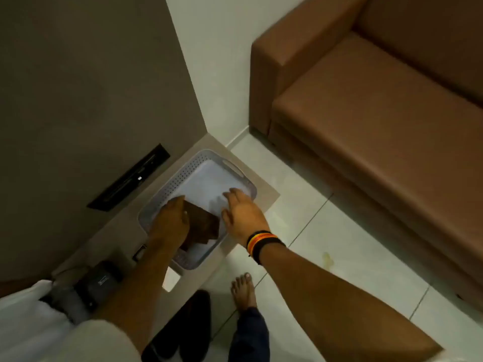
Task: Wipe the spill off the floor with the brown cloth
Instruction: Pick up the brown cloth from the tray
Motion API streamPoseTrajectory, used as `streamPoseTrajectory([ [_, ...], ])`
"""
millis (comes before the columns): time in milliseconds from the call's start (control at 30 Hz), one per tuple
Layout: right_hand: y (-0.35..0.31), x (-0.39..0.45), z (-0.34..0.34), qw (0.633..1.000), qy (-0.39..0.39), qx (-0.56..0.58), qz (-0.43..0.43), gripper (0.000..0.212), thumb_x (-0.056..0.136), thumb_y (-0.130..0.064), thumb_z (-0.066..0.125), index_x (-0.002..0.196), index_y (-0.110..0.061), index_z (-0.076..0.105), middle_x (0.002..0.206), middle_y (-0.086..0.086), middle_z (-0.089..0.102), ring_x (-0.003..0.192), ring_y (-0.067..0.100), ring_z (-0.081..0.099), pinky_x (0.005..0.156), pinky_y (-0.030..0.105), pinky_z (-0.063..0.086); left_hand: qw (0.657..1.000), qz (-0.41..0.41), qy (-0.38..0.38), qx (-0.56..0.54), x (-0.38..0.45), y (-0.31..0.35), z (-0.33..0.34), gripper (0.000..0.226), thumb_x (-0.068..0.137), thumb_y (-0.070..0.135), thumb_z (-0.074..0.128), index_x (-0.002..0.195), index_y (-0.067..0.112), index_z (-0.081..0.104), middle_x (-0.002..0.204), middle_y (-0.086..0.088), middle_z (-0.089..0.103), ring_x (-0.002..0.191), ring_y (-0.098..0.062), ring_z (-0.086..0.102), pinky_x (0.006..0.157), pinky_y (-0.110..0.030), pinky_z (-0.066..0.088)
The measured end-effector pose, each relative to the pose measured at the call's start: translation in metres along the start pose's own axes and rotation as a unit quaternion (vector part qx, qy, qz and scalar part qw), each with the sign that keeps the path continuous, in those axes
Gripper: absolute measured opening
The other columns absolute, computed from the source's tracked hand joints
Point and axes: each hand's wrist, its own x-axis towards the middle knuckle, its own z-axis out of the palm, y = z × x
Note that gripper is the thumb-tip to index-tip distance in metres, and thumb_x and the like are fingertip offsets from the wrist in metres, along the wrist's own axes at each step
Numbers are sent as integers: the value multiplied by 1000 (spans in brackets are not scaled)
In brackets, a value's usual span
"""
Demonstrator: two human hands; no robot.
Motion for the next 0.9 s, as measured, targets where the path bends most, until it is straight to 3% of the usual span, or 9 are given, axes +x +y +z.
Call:
streamPoseTrajectory([
  [67, -6, 29, 36, 1000, -18, 9, -1, 39, 101, -21, 53, 137, -5, 55, 143, 19, 55, 127, 39, 56, 103, 48, 51, 1000, -22, -10, -4, 26, -23, 13, 42, 104, 19, 52, 144, 6, 57, 142, -20, 65, 133, -40, 60, 114, -53, 47],
  [167, -10, 62, 90, 997, -67, 6, 37, 36, 99, -22, 56, 130, -4, 58, 129, 19, 61, 117, 41, 60, 95, 48, 55, 998, -40, -47, -14, 55, -53, 36, 47, 102, 12, 56, 148, 3, 52, 144, -24, 62, 135, -42, 58, 114, -53, 46],
  [300, -8, 85, 138, 991, -85, -11, 102, 51, 91, -30, 70, 134, -9, 54, 131, 17, 60, 123, 38, 55, 97, 50, 54, 995, -57, -79, 11, 71, -74, 57, 62, 98, 17, 65, 156, 8, 42, 153, -21, 54, 139, -43, 53, 114, -56, 45],
  [433, -7, 95, 158, 989, -79, -9, 126, 53, 88, -19, 71, 136, -10, 52, 134, 17, 57, 127, 39, 51, 100, 50, 53, 992, -99, -74, 13, 78, -81, 63, 71, 91, 22, 75, 154, 12, 43, 156, -20, 49, 140, -44, 51, 111, -57, 47],
  [533, -7, 104, 155, 984, -80, 60, 146, 32, 82, -9, 63, 113, -13, 66, 117, 16, 69, 114, 40, 61, 92, 47, 58, 982, -141, -107, -69, 89, -86, 58, 64, 84, 19, 82, 142, 5, 59, 143, -22, 63, 131, -42, 60, 109, -53, 51],
  [600, -11, 103, 148, 976, -62, 124, 165, 17, 77, -10, 64, 92, -15, 66, 109, 15, 69, 104, 38, 64, 84, 43, 59, 970, -162, -115, -141, 87, -84, 50, 53, 83, 15, 81, 133, 6, 66, 134, -22, 70, 124, -40, 65, 104, -44, 53],
  [767, -14, 82, 117, 901, 13, 359, 244, 20, 80, -14, 69, 77, -29, 56, 82, 1, 68, 76, 23, 67, 67, 29, 57, 950, -160, -80, -255, 71, -61, 14, 55, 86, 19, 80, 138, 16, 63, 135, -12, 68, 110, -22, 61, 84, -31, 48],
  [900, 4, 64, 71, 843, 76, 464, 261, 7, 83, -14, 68, 88, -18, 67, 93, 17, 76, 91, 38, 73, 81, 50, 64, 945, -91, -123, -289, 66, -19, -11, 55, 90, 28, 76, 142, 20, 59, 141, -9, 64, 125, -28, 61, 102, -46, 53],
])
